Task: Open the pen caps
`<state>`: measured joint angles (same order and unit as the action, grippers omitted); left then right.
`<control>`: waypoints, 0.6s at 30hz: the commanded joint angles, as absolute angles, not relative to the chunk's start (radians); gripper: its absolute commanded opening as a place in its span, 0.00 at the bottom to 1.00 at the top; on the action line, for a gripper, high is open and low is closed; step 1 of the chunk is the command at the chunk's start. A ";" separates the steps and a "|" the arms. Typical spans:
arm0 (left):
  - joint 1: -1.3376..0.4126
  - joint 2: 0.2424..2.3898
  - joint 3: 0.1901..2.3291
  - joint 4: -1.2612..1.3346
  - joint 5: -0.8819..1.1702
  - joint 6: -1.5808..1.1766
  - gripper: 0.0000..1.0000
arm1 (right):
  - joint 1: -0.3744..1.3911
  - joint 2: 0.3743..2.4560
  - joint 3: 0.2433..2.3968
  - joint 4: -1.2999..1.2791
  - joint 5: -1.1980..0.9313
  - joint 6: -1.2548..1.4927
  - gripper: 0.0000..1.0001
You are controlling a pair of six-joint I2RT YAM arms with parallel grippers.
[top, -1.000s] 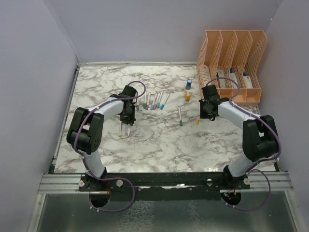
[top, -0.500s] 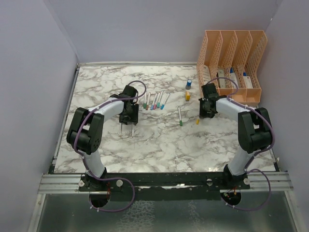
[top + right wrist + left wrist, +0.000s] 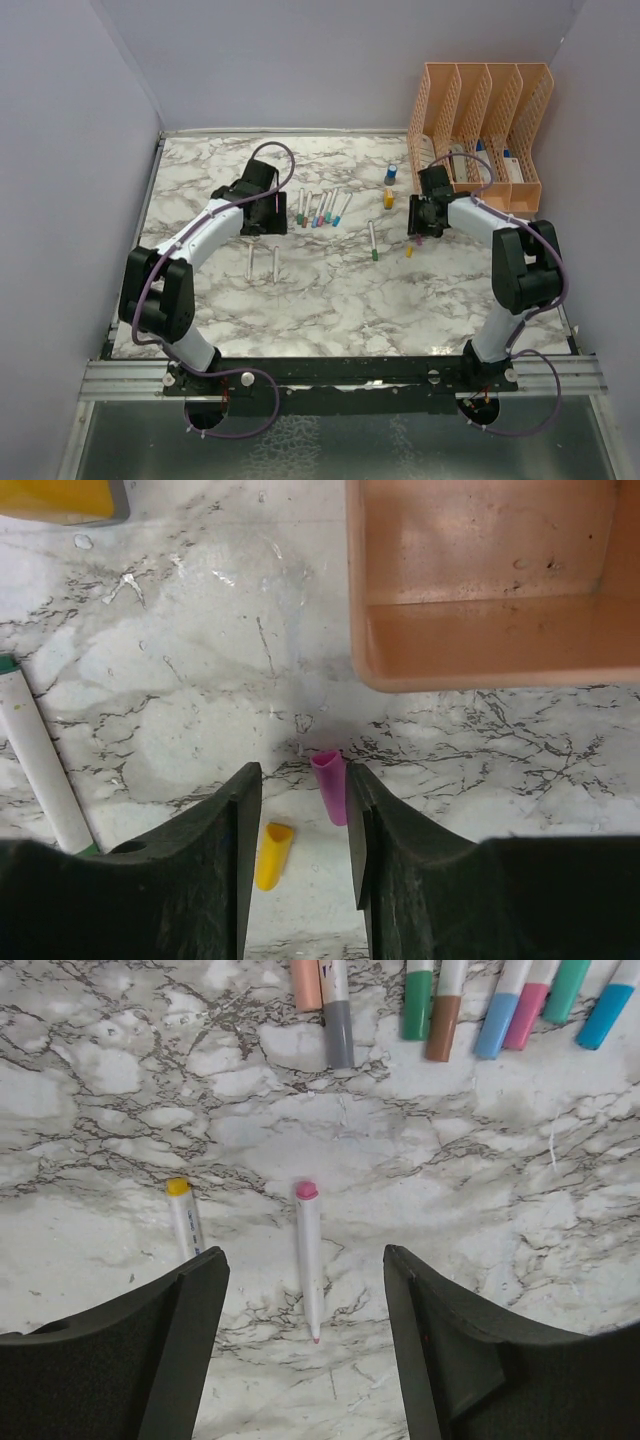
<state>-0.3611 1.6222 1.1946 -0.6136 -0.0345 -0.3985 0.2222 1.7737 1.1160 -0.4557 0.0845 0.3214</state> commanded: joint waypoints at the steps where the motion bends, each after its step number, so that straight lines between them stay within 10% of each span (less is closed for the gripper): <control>1: -0.359 1.561 1.219 -0.608 -0.067 -0.425 0.68 | 0.217 1.717 1.154 -0.437 0.067 0.319 0.40; 7: -0.359 1.497 1.177 -0.520 -0.056 -0.459 0.98 | 0.259 1.657 1.170 -0.424 -0.057 0.259 0.50; 18: -0.357 1.394 1.085 -0.339 0.033 -0.544 0.99 | 0.473 1.809 1.297 -0.509 0.045 0.261 0.66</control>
